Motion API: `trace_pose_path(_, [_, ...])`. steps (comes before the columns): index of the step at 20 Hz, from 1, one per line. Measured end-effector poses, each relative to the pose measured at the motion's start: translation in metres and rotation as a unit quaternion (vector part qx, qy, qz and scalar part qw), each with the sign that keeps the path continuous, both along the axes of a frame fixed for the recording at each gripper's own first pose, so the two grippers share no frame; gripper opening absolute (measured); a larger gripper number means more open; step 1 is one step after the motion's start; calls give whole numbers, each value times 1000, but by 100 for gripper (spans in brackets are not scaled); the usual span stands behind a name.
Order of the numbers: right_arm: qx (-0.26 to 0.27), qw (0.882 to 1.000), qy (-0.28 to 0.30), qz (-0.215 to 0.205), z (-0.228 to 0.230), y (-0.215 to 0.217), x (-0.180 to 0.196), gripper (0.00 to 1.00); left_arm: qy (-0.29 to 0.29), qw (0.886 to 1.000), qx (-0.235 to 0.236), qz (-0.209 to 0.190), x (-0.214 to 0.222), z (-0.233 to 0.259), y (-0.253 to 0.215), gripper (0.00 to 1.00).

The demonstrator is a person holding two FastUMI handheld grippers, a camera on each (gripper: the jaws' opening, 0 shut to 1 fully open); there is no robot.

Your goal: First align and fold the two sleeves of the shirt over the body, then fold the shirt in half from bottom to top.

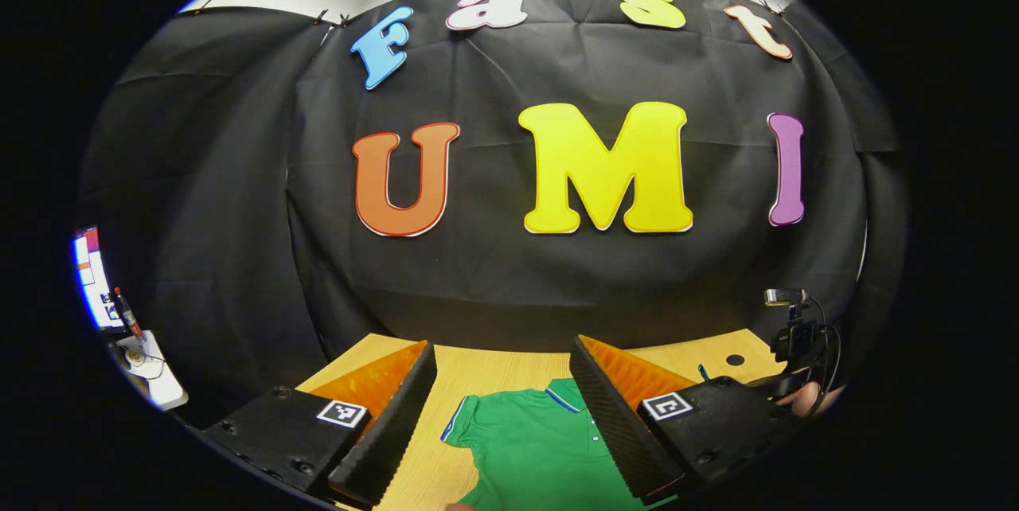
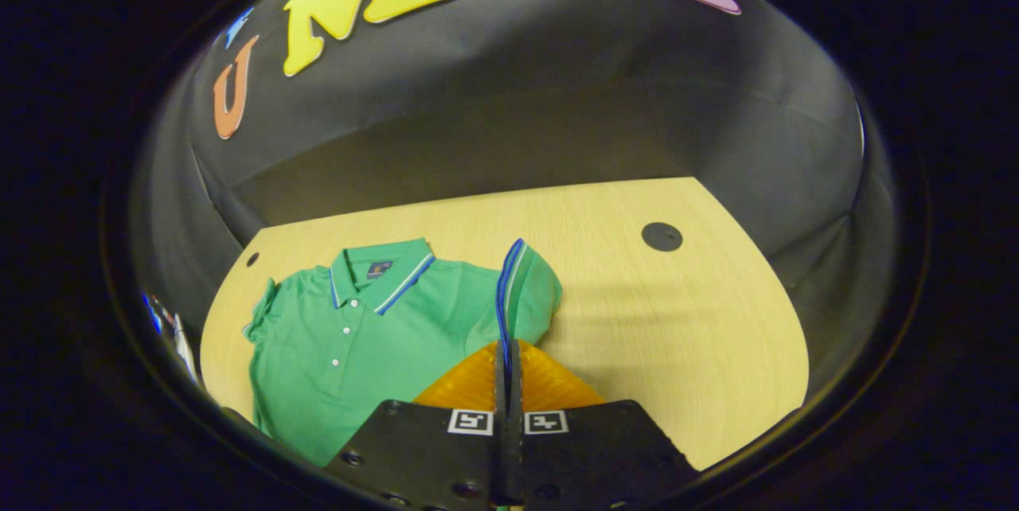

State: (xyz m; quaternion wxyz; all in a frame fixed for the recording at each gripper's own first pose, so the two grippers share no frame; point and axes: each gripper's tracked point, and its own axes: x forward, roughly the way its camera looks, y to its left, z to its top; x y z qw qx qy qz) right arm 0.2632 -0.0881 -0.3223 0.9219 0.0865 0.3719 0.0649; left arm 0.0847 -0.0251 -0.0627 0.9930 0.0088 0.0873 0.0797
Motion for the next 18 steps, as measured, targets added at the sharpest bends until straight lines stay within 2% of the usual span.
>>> trace_pose_path(6, [-20, 999, -24, 10, 31, 47, 9, 0, -3, 1000, -9, 8, -11, 1, 16, 100])
trace_pose_path(13, [-18, 998, -6, 52, 20, 137, 5, 0, 4, 999, -2, 46, -35, -2, 64, 100])
trace_pose_path(17, [34, 997, -9, 69, 29, 177, -4, 27, 4, 998, 1, 61, -44, -3, 85, 100])
trace_pose_path(18, [31, 997, -16, 72, 35, 179, -7, 43, 4, 998, -1, 61, -43, -5, 88, 100])
